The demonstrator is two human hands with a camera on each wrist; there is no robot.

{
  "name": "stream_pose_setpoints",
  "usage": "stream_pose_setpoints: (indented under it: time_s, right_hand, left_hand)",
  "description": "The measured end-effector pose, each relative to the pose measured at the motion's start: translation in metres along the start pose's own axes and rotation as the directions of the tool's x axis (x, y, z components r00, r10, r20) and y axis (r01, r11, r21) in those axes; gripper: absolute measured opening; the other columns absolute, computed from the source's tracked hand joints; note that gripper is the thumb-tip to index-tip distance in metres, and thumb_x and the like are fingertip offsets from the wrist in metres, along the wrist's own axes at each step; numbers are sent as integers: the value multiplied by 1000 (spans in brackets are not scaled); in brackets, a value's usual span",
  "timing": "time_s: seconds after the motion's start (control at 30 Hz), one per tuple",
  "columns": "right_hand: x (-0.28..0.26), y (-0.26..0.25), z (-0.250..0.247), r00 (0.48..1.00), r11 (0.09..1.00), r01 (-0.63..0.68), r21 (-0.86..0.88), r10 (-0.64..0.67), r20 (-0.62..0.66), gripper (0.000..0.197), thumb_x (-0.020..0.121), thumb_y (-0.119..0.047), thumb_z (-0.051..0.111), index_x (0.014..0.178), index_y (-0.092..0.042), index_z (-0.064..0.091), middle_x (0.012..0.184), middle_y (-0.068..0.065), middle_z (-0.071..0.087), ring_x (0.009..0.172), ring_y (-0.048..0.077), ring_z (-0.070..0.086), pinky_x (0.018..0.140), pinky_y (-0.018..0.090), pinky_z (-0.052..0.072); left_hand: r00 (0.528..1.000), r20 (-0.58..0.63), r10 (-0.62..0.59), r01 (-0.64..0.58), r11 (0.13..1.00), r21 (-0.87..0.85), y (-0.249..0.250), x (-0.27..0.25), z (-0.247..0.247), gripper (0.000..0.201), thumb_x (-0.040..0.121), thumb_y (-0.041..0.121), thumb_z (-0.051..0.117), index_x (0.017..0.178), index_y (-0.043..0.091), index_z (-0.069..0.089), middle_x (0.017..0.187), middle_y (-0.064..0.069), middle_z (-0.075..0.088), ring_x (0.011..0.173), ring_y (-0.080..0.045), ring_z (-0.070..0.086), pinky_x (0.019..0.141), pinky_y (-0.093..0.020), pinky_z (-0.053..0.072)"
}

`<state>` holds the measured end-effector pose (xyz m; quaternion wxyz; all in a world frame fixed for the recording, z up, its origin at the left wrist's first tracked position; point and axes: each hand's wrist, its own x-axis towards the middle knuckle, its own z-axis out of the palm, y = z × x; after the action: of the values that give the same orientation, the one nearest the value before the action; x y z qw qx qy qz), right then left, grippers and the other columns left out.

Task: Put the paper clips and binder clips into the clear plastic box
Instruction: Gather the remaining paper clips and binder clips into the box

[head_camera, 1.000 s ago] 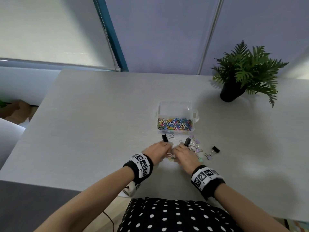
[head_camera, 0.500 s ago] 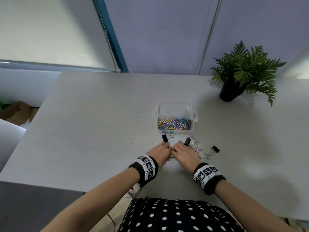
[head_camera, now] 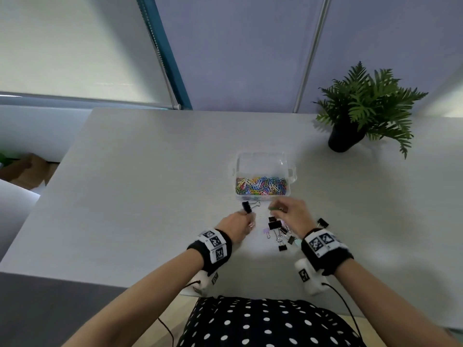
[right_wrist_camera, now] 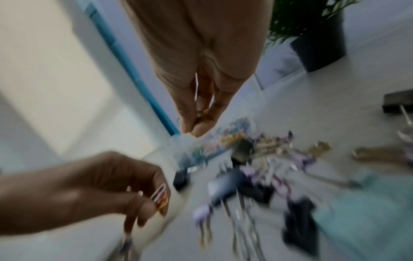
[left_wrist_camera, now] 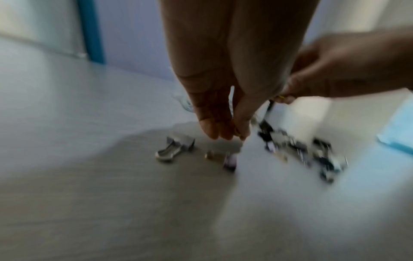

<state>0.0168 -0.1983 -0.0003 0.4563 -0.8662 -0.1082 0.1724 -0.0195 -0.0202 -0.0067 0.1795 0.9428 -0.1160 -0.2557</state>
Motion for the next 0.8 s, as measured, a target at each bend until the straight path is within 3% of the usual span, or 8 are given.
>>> stream_pose_setpoints:
  time_s: [0.13, 0.23, 0.3, 0.4, 0.5, 0.57, 0.67, 0.8]
  right_hand:
    - [23, 6, -34, 992, 983, -113, 146, 121, -42, 11, 80, -3, 64, 90, -8, 63, 86, 7, 66, 71, 15, 63, 72, 23, 54]
    - [44, 5, -43, 988, 978, -109, 175, 126, -88, 10, 81, 1, 62, 90, -3, 64, 77, 8, 65, 64, 16, 61, 68, 26, 53]
    - [57, 1, -41, 986, 980, -116, 163, 133, -97, 6, 83, 0, 60, 87, -1, 64, 76, 12, 66, 62, 19, 60, 67, 28, 53]
    - [70, -7, -33, 993, 995, -88, 51, 92, -77, 12, 87, -6, 57, 92, -1, 67, 91, 17, 70, 70, 12, 64, 74, 21, 54]
    - [68, -14, -26, 998, 984, -29, -178, 37, 44, 21, 90, -5, 51, 105, -2, 65, 107, 14, 67, 96, 22, 63, 92, 28, 46]
    - [57, -16, -26, 998, 972, 54, -228, -49, 27, 21, 90, -2, 50, 104, 0, 65, 106, 15, 67, 96, 26, 63, 90, 28, 46]
    - [35, -8, -26, 976, 921, 207, -330, -216, 10, 16, 88, 2, 51, 92, -1, 67, 93, 15, 69, 84, 25, 65, 80, 28, 51]
    - [8, 17, -13, 978, 763, 208, -612, -139, 158, 16, 90, -7, 49, 103, -11, 59, 108, 8, 61, 90, 17, 57, 81, 27, 51]
  left_hand:
    - [986, -102, -129, 84, 930, -358, -1, 6, -40, 22, 92, 10, 49, 109, 2, 61, 111, -14, 63, 96, -24, 60, 88, -28, 46]
    - [967, -177, -186, 103, 914, -393, -5, 28, -71, 21, 92, 8, 50, 107, -1, 61, 107, -19, 65, 85, -23, 62, 82, -24, 49]
    - [960, -199, -197, 125, 936, -328, -7, 45, -83, 21, 92, 4, 50, 107, -1, 63, 106, -21, 66, 94, -28, 65, 89, -29, 49]
    - [985, -136, -110, 86, 981, -174, -4, 58, -91, 29, 89, -1, 50, 115, 3, 62, 114, -17, 66, 108, -28, 60, 96, -29, 42]
    - [998, -70, -5, 1, 998, -61, -8, 57, -89, 40, 88, -5, 46, 126, 7, 55, 124, -13, 62, 117, -26, 56, 101, -28, 37]
    - [992, -126, 29, -40, 995, -86, -16, 47, -86, 42, 88, -7, 44, 126, 7, 55, 125, -12, 61, 117, -24, 57, 102, -25, 37]
    - [964, -251, 92, -131, 981, -141, -21, 23, -73, 40, 86, -11, 40, 116, 5, 62, 113, -12, 67, 105, -23, 63, 96, -20, 42]
    - [963, -149, 225, -235, 970, -57, 9, 4, -28, 34, 89, 3, 49, 120, 14, 58, 122, -6, 60, 106, -20, 58, 97, -29, 46]
